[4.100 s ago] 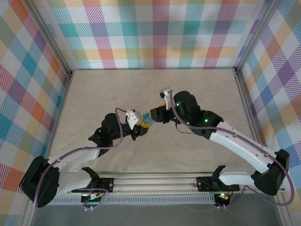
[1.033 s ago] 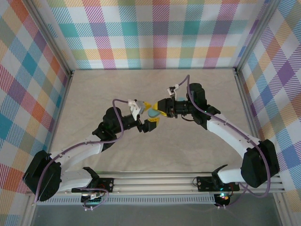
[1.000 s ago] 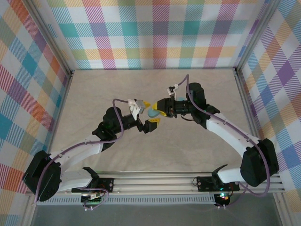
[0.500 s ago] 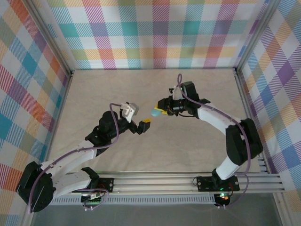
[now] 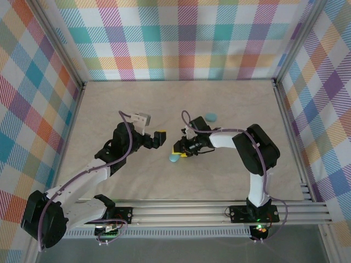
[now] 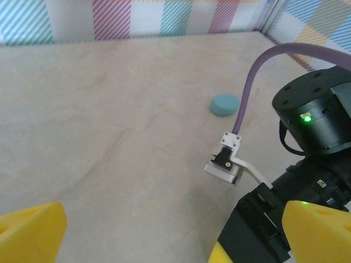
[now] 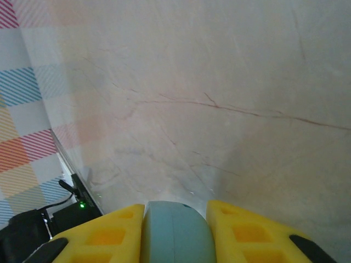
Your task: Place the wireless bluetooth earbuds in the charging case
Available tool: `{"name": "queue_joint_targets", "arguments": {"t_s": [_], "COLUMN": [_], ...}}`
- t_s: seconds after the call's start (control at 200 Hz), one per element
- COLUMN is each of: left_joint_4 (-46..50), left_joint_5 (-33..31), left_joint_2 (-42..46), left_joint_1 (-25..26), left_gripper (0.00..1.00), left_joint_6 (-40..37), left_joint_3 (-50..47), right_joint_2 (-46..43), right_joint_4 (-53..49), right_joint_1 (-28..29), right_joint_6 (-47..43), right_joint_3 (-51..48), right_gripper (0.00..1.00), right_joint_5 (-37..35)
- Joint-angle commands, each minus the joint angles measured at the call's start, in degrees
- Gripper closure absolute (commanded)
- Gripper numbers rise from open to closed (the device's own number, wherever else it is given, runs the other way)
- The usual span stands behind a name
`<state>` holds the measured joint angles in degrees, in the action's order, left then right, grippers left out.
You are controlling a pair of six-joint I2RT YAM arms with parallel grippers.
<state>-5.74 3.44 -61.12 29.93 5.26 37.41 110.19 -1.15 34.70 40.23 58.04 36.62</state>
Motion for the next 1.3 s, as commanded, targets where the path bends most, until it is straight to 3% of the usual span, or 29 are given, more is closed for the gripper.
{"name": "queue_joint_targets", "arguments": {"t_s": [0.0, 0.23, 0.39, 0.72, 0.9, 1.07, 1.205, 1.3], "left_joint_4": [3.08, 2.64, 4.50, 9.64, 12.94, 7.65, 4.04, 2.67], "left_joint_5": [-0.11, -1.43, -2.85, -10.15, -10.75, -13.42, -20.18, -22.95], "left_joint_2": [-0.36, 2.94, 5.78, 14.01, 11.03, 9.14, 8.32, 6.52], "left_joint_1": [-0.49, -0.49, -0.51, -0.50, -0.57, -0.58, -1.04, -1.97], "left_gripper": [0.00, 0.00, 0.00, 0.00, 0.00, 0.00, 0.00, 0.00], "left_joint_6": [2.77, 3.32, 2.48, 2.70, 1.69, 0.88, -4.19, -10.10], "left_joint_3": [0.34, -0.96, -1.01, -2.92, -1.46, -2.77, -3.83, -4.19], "right_joint_2": [-0.03, -2.50, -3.73, -10.94, -18.09, -27.03, -33.48, -35.66], "right_joint_4": [-0.91, -10.14, -14.61, -22.00, -25.25, -25.81, -14.77, -6.61], "right_joint_1": [0.02, 0.08, 0.02, -0.08, -1.38, -5.02, -8.97, -13.14], "right_joint_6": [-3.58, -8.13, -10.12, -14.56, -18.33, -23.74, -30.04, -32.91], "right_joint_3": [-0.40, 1.66, 3.47, 5.48, 5.27, 2.51, -5.39, -9.94], "right_gripper": [0.94, 0.67, 0.55, 0.45, 0.40, 0.21, 0.00, 0.00], "right_joint_5": [-1.95, -8.67, -11.79, -19.99, -29.69, -43.07, -56.59, -62.04]}}
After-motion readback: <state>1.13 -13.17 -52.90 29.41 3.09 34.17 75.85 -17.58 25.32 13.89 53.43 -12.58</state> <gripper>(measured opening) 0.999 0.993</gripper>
